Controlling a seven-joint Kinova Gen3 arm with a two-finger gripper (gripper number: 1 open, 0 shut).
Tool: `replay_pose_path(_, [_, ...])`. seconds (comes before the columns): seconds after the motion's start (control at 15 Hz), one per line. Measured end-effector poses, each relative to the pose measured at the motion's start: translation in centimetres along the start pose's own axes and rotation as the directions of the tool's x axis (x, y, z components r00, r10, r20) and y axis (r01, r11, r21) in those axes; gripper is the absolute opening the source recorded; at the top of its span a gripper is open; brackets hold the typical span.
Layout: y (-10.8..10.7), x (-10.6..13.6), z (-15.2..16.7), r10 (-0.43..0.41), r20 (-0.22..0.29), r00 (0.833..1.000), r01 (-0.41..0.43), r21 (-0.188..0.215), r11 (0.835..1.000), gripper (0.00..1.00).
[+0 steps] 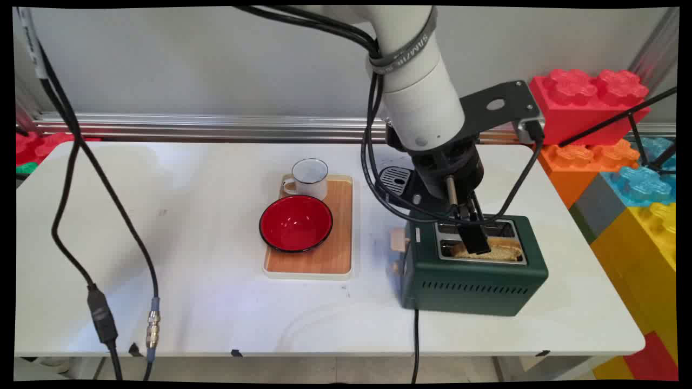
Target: Press the toaster switch
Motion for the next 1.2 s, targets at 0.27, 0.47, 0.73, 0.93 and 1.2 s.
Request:
replay_pose_path(0.27, [-0.5,-0.5,-1.3,-0.032,-0.041,0.999,0.032,0.0,0.999,1.0])
replay_pose_path(0.47, [-1.1,-1.9,-2.7,-0.056,-0.074,0.996,0.056,-0.002,0.998,1.0])
replay_pose_path(0.73, [-1.9,-5.5,-4.9,-0.07,-0.154,0.986,0.067,-0.023,0.997,1.0])
replay_pose_path(0.93, [-2.3,-8.3,-5.6,-0.055,-0.195,0.979,0.05,-0.027,0.998,1.0])
replay_pose_path(1.2, [-2.7,-12.5,-5.8,-0.038,-0.246,0.969,0.031,-0.032,0.999,1.0])
